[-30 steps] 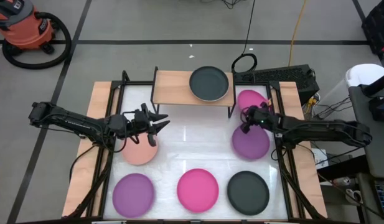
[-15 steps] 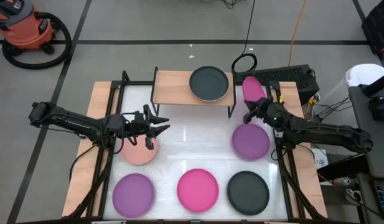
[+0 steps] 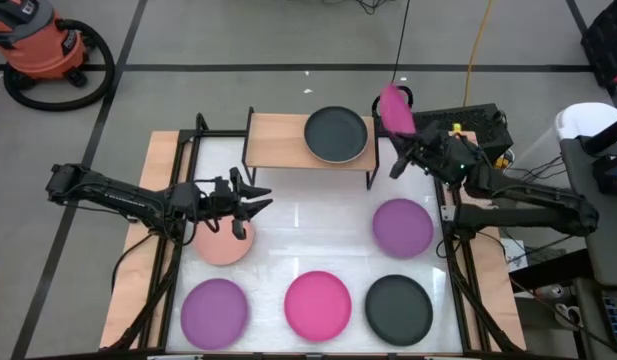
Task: Place and stack plates onto a shelf
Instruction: Stack the top pink plate on top of the black plate on the shelf
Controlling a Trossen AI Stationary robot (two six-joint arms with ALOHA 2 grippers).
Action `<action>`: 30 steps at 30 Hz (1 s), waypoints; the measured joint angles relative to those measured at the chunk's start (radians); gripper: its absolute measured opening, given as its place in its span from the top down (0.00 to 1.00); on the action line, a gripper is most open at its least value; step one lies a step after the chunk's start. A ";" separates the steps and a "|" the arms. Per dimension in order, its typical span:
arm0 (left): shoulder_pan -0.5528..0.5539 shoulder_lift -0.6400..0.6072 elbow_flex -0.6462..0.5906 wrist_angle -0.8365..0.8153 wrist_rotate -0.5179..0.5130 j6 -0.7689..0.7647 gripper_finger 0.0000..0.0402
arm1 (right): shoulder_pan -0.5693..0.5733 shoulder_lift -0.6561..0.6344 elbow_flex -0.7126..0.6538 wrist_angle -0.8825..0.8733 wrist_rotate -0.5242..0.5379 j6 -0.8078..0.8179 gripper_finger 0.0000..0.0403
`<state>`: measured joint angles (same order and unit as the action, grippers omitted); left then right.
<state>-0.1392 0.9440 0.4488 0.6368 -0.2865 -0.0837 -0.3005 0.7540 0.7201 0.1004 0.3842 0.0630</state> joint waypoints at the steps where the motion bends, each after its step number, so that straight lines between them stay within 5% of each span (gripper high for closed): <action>1: 0.000 0.000 0.000 0.001 0.000 0.000 0.68 | 0.010 0.027 0.029 -0.002 -0.029 -0.010 1.00; 8: 0.000 0.000 0.000 -0.001 -0.001 0.015 0.68 | 0.072 0.210 0.192 -0.007 -0.200 -0.117 1.00; 19: -0.001 0.000 0.000 -0.013 -0.001 -0.001 0.68 | 0.079 0.479 0.321 -0.060 -0.205 -0.366 1.00; 30: -0.002 0.000 0.000 -0.043 -0.001 -0.024 0.68 | 0.036 0.620 0.321 -0.089 -0.201 -0.401 1.00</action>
<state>-0.1410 0.9443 0.4488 0.5941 -0.2879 -0.1078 -0.2650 1.3735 1.0412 0.0111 0.1831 -0.3378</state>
